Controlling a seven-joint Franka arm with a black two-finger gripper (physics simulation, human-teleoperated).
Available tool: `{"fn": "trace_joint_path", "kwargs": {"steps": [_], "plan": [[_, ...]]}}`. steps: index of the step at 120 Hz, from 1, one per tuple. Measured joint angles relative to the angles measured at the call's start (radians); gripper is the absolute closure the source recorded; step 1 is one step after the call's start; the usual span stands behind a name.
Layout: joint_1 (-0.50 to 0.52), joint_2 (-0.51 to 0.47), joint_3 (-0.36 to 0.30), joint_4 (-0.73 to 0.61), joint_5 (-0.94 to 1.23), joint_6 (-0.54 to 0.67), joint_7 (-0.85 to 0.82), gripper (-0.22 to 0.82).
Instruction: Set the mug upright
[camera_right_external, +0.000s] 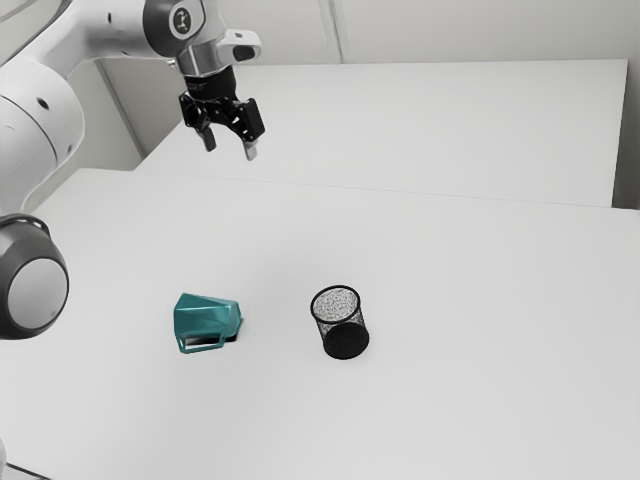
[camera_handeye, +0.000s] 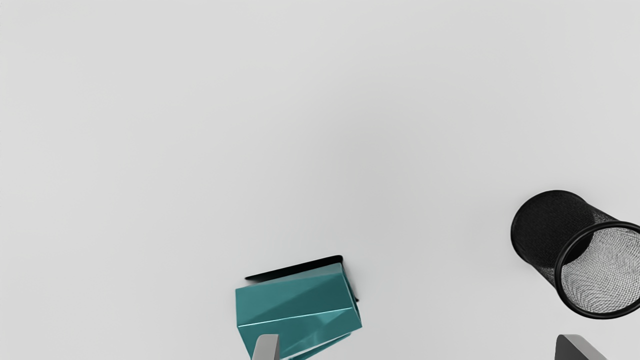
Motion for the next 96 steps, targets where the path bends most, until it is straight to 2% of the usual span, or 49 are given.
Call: {"fn": "trace_joint_path", "kwargs": {"steps": [31,41,59,81,96], "plan": [[0.014,-0.031,0.004,-0.025,-0.026,-0.003,0.004,0.00],[0.021,-0.131,0.014,-0.184,-0.044,0.016,0.003,0.00],[0.035,-0.310,0.111,-0.506,-0.122,0.075,0.008,0.00],[0.088,-0.350,0.235,-0.706,-0.207,0.123,0.046,0.00],[0.164,-0.351,0.261,-0.810,-0.237,0.182,0.096,0.00]]}}
